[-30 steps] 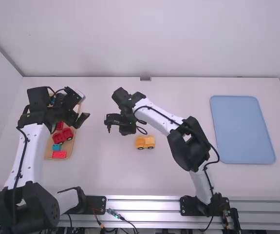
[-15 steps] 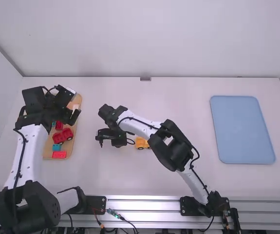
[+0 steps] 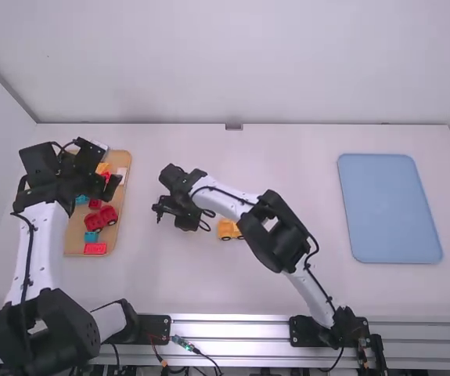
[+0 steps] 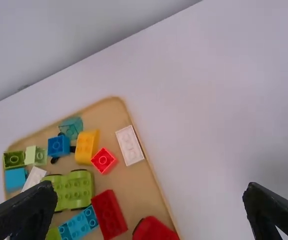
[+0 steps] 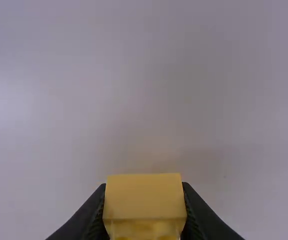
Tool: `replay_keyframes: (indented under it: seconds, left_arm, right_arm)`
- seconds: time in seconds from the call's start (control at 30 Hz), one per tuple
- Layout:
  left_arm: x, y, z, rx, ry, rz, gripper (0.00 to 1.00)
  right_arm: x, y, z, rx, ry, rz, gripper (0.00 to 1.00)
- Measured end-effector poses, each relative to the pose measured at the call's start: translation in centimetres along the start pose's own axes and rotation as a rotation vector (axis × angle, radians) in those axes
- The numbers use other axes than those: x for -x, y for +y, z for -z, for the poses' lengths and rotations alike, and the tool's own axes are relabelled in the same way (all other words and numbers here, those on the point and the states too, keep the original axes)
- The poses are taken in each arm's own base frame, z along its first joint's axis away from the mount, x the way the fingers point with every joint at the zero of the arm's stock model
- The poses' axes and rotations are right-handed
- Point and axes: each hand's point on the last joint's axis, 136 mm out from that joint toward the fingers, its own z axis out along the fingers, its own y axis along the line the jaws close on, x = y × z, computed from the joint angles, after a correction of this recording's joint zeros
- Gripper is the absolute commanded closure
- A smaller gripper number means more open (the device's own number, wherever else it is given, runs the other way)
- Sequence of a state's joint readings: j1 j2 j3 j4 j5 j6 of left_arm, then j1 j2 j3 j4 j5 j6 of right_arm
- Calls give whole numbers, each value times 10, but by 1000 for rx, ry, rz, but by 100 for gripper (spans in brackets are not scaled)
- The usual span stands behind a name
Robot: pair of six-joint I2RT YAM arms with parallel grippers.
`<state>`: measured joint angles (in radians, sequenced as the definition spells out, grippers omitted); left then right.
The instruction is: Assemble lego blocks to make yellow taxi
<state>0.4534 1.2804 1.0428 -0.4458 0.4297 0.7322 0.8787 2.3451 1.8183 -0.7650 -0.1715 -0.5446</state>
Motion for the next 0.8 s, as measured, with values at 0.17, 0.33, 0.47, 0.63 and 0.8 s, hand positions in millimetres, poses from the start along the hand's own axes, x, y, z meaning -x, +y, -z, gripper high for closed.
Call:
replay_keyframes:
  seconds: [0.17, 0.33, 0.47, 0.63, 0.8]
  left_arm:
    - [5, 1, -5, 4, -45, 15, 1]
    - [15, 8, -7, 35, -106, 74, 1]
    - [17, 10, -11, 47, -139, 121, 1]
    - [16, 8, -13, 35, -144, 171, 1]
    - [18, 7, -12, 26, -155, 187, 1]
  right_arm:
    - [5, -12, 4, 39, -65, -376, 100]
    - [-6, -37, 9, 64, -90, -781, 100]
    - [-22, -50, 1, 72, -91, -1104, 100]
    - [-29, -39, -6, 119, -52, -1285, 100]
    - [-31, -31, -7, 122, -18, -1320, 100]
